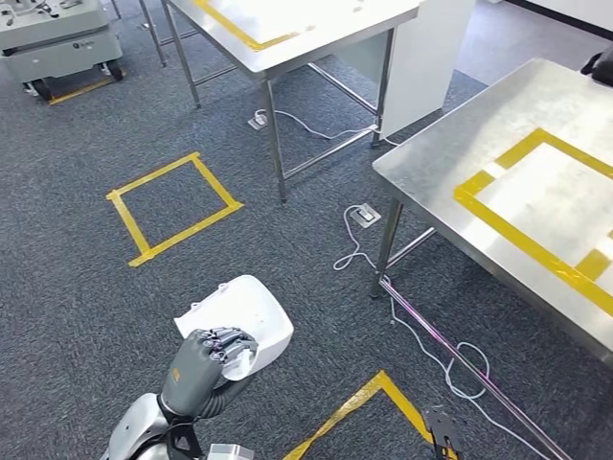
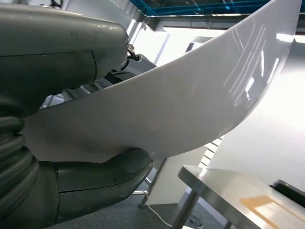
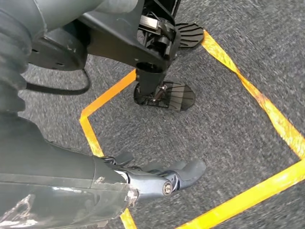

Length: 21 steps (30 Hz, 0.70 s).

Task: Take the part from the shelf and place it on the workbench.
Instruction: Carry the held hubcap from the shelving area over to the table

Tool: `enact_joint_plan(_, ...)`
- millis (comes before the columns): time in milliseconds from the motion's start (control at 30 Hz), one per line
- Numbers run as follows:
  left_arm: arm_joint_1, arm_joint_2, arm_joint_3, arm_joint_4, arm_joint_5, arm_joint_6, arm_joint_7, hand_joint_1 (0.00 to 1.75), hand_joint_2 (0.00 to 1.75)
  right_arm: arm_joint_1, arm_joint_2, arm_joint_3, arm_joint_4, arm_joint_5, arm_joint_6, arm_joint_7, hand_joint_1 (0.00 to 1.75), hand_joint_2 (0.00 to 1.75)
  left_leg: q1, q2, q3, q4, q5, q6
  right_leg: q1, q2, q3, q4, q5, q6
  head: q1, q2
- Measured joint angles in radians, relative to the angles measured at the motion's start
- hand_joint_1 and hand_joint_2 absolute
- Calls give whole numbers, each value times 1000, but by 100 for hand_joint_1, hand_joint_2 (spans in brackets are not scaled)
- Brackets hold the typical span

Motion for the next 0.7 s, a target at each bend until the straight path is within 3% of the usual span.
enact_joint_plan(67, -12, -1, -1, 5, 2, -4, -6, 175, 175, 0, 5, 0, -2, -6, -5, -5, 0, 175, 6, -41, -13, 37, -35, -8, 0, 26, -5, 1, 5, -17, -2, 0)
enact_joint_plan(133, -17, -1, -1, 12, 3, -6, -10, 175, 175, -3, 11, -1, -3, -9, -8, -8, 0, 175, 5, -100, -65, 155, -106, -7, 1, 52, -9, 1, 10, -27, -8, 0)
enact_joint_plan(200, -17, -1, -2, 20, 3, -7, -12, 175, 175, -4, 15, -1, -4, -10, -8, -9, 0, 175, 0, -117, -126, 279, -152, 0, 5, 83, -13, 1, 13, -33, -12, 0)
enact_joint_plan(233, -19, -1, -3, 25, 3, -8, -14, 175, 175, -4, 17, -1, -4, -11, -8, -10, 0, 175, -3, -119, -138, 297, -147, 6, 8, 99, -14, 1, 14, -34, -12, 0)
enact_joint_plan(267, -21, -1, -4, 28, 3, -9, -15, 175, 175, -3, 17, -1, -4, -12, -9, -10, 0, 175, -5, -122, -129, 277, -124, 13, 10, 116, -15, 1, 16, -34, -12, 0)
enact_joint_plan(300, -24, -1, -4, 31, 4, -11, -17, 175, 175, -2, 18, -1, -4, -14, -9, -10, 0, 175, -7, -132, -103, 221, -88, 20, 10, 133, -15, 1, 17, -33, -12, 0)
enact_joint_plan(367, -33, -1, -4, 37, 5, -16, -24, 175, 175, -3, 20, -2, -4, -19, -12, -11, 0, 175, -6, -179, -39, 90, -36, 31, 11, 161, -18, 2, 19, -27, -12, 0)
enact_joint_plan(433, -42, -3, -4, 43, 8, -22, -33, 175, 175, -5, 23, -3, -5, -25, -15, -11, 0, 175, -6, -208, -9, 26, -26, 31, 8, 185, -26, 0, 24, -16, -12, 0)
enact_joint_plan(500, -53, -7, -4, 49, 14, -28, -41, 175, 175, -2, 24, -4, -5, -29, -18, -12, 0, 175, -7, -188, -6, 16, -24, 34, 4, 202, -34, -8, 30, -1, -11, 0)
enact_joint_plan(533, -60, -10, -4, 52, 18, -33, -45, 175, 175, 0, 25, -5, -5, -31, -20, -14, 0, 175, -6, -176, -5, 12, -21, 40, 5, 183, -39, -5, 27, 4, -10, 0)
enact_joint_plan(567, -67, -14, -4, 55, 20, -38, -49, 175, 175, 0, 26, -6, -5, -34, -22, -15, 0, 175, -6, -162, -3, 7, -18, 45, 8, 148, -51, 15, 12, 8, -6, 0)
enact_joint_plan(633, -75, -19, -4, 65, 23, -50, -57, 175, 175, -6, 28, -9, -5, -39, -27, -17, 0, 175, -8, -132, -1, 3, -16, 53, 11, 61, -101, 122, -53, 15, 0, 0)
enact_joint_plan(700, -79, -23, -3, 79, 23, -60, -64, 175, 175, -12, 31, -11, -5, -44, -30, -17, 0, 175, -12, -97, -1, 3, -18, 56, 10, 33, -160, 251, -111, 22, 1, 0)
